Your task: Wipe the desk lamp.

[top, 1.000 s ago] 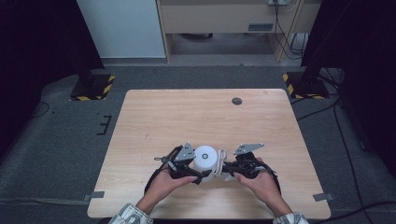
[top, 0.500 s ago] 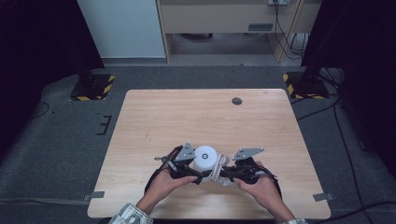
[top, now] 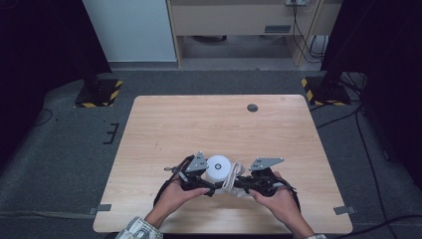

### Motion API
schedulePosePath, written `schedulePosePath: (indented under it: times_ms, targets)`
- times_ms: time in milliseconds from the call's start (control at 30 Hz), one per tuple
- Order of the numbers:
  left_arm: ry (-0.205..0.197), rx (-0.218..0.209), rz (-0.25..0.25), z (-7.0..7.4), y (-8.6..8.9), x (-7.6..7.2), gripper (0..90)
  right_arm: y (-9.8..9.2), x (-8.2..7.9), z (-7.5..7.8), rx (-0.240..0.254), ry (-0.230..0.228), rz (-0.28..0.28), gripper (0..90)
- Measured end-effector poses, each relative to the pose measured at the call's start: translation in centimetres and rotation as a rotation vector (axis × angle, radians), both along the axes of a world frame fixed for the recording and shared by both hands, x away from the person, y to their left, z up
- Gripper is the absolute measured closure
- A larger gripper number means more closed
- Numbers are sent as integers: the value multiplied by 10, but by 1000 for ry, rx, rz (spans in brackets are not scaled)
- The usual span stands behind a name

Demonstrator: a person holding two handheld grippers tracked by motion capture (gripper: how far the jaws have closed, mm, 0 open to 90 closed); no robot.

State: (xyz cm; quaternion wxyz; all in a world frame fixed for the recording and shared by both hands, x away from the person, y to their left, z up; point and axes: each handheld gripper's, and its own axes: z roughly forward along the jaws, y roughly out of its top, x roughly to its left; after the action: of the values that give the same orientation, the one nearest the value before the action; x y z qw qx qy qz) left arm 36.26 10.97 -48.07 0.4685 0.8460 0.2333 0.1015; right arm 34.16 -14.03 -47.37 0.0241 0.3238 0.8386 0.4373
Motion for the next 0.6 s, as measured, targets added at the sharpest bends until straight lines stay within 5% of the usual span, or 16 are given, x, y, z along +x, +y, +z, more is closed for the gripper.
schedulePosePath:
  times_ms: [300,500,600]
  targets:
    - [5,-46,0,5,5,-1,74,-3,0,-6,4,4,-3,793]
    - [-7,-122,3,25,14,-1,79,-5,-1,-7,5,0,4,793]
    - [-22,-123,12,36,18,5,92,-4,-1,-7,13,-1,2,793]
